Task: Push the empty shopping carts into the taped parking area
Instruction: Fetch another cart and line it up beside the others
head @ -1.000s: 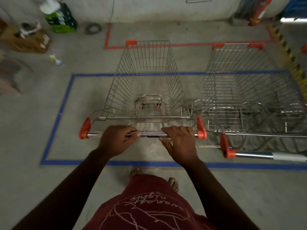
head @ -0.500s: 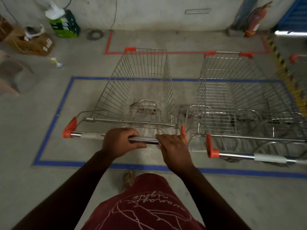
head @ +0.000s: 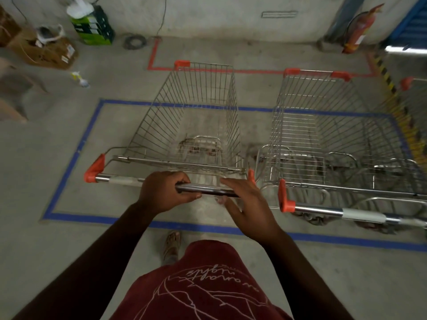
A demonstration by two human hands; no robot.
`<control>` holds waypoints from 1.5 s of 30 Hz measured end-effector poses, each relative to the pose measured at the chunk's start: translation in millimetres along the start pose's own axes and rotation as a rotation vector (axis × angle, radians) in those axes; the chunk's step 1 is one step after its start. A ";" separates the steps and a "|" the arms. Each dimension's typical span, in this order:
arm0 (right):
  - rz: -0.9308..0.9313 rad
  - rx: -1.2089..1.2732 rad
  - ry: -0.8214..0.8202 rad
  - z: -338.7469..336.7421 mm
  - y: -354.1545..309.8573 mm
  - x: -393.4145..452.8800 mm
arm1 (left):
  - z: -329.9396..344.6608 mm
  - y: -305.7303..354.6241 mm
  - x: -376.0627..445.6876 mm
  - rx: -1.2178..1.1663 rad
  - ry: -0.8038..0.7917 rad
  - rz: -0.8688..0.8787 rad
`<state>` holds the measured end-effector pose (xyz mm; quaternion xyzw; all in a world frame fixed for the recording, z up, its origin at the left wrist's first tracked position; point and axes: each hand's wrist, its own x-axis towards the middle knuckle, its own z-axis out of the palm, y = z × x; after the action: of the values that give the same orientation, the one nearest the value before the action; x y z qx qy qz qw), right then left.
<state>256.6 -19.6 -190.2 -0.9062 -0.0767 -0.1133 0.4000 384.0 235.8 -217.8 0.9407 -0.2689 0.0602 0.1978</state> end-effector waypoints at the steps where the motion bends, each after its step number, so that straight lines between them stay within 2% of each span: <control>1: -0.011 -0.006 0.093 -8.2 0.7 -6.1 | -2.2 2.1 0.1 0.004 -0.023 0.002; 4: -0.030 -0.149 0.351 -32.7 10.9 -30.7 | -4.7 17.1 1.8 -0.073 -0.095 0.023; 7: 0.104 -0.296 0.450 -51.3 26.3 -52.5 | 4.6 51.1 5.8 -0.127 -0.115 0.105; 9: 0.292 -0.399 0.402 -58.4 35.4 -63.1 | 17.4 77.5 9.0 -0.125 -0.137 0.146; 11: 0.449 -0.536 0.284 -61.2 45.3 -74.7 | 29.7 100.6 13.7 -0.102 -0.196 0.170; 16: 0.495 -0.666 0.115 -70.3 66.3 -69.3 | 47.6 132.9 24.5 -0.070 -0.259 0.181; 19: 0.541 -0.740 -0.121 -77.2 74.2 -49.2 | 56.1 133.1 26.5 0.001 -0.212 0.169; 24: 0.509 -0.739 -0.175 -78.7 79.1 -43.6 | 60.9 135.1 21.5 0.025 -0.089 0.175; 28: 0.335 -0.687 -0.086 -73.1 88.1 -47.7 | 63.6 141.2 20.9 0.021 -0.036 0.101; 33: 0.217 -0.644 -0.011 -60.7 84.0 -45.1 | 65.3 141.1 14.0 0.001 0.012 0.061; 38: 0.129 -0.655 -0.053 -63.9 92.4 -56.1 | 67.8 150.4 7.4 -0.022 0.046 0.026; 45: -0.004 -0.629 -0.097 -84.9 107.3 -51.5 | 60.9 167.3 -0.9 -0.037 -0.092 0.070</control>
<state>219.4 -156.9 -224.3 -0.9897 -0.0589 -0.0888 0.0956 295.0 81.6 -216.8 0.9287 -0.3114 0.0187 0.2006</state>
